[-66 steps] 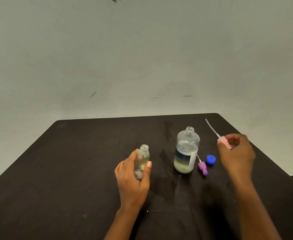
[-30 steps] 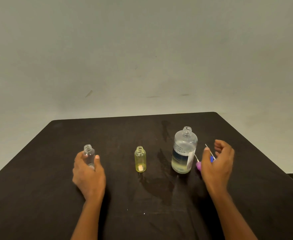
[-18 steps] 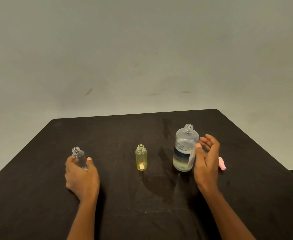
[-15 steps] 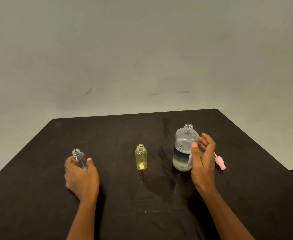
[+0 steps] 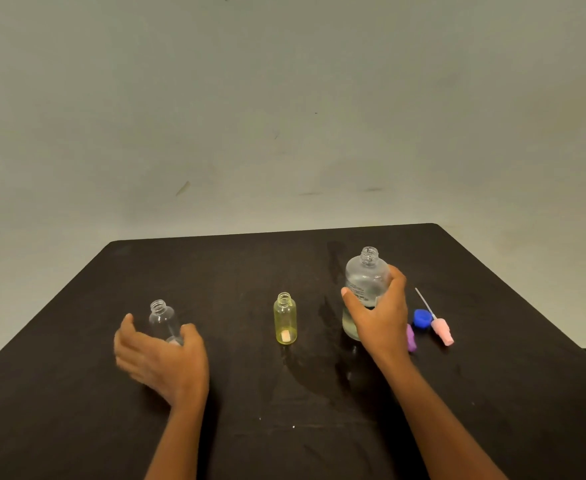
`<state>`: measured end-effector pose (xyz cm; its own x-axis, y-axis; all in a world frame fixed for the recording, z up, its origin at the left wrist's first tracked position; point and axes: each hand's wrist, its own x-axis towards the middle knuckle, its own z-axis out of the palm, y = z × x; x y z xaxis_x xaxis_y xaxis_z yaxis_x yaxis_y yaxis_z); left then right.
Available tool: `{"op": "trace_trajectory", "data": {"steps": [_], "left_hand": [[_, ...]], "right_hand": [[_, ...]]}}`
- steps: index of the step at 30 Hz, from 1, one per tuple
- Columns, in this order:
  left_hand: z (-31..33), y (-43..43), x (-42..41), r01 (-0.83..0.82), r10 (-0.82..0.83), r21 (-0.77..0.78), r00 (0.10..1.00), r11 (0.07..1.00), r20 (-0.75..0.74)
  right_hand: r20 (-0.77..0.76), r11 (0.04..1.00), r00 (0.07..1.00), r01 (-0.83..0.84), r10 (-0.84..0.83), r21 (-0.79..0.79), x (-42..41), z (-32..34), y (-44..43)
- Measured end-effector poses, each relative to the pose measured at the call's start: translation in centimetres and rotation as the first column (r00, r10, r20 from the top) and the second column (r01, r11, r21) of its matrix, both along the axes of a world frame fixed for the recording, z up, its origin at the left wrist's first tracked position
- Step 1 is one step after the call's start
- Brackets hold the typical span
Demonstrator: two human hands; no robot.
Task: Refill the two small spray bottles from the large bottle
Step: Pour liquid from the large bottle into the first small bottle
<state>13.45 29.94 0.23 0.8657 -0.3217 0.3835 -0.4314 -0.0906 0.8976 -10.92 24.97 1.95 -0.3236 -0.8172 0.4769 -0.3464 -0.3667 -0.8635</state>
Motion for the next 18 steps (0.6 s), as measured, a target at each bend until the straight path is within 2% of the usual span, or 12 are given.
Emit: {"op": "trace_trajectory", "data": {"steps": [4,6,7,10,12,15,18], "left_hand": [[0.1,0.5,-0.9,-0.005,0.045,-0.215,0.983,0.977,0.180],[-0.4,0.3,-2.0,0.091,-0.009,-0.272,0.958,0.958,0.286],[-0.6,0.1,-2.9,0.176,-0.088,-0.276,0.948,0.945,0.305],[-0.9,-0.4,-6.0,0.439,-0.394,-0.152,0.883,0.885,0.255],[-1.2,-0.8,-7.8,0.540,-0.521,-0.039,0.826,0.840,0.214],[-1.6,-1.4,-9.2,0.612,-0.615,0.063,0.784,0.789,0.084],[-1.8,-1.7,-9.4,0.625,-0.631,0.123,0.775,0.771,0.017]], "right_hand": [[0.035,1.000,0.999,0.000,0.001,-0.015,0.3,-0.4,0.0],[0.042,1.000,0.999,-0.007,0.008,-0.024,0.4,-0.6,0.1],[0.047,1.000,0.999,-0.012,0.014,-0.029,0.4,-0.7,0.1],[0.071,0.999,0.997,-0.020,0.023,-0.049,0.5,-0.8,0.3],[0.086,0.998,0.996,-0.014,0.019,-0.062,0.5,-0.9,0.4],[0.112,0.997,0.994,-0.001,0.010,-0.078,0.5,-1.0,0.5],[0.128,0.996,0.992,-0.003,0.014,-0.087,0.6,-1.1,0.4]]}}
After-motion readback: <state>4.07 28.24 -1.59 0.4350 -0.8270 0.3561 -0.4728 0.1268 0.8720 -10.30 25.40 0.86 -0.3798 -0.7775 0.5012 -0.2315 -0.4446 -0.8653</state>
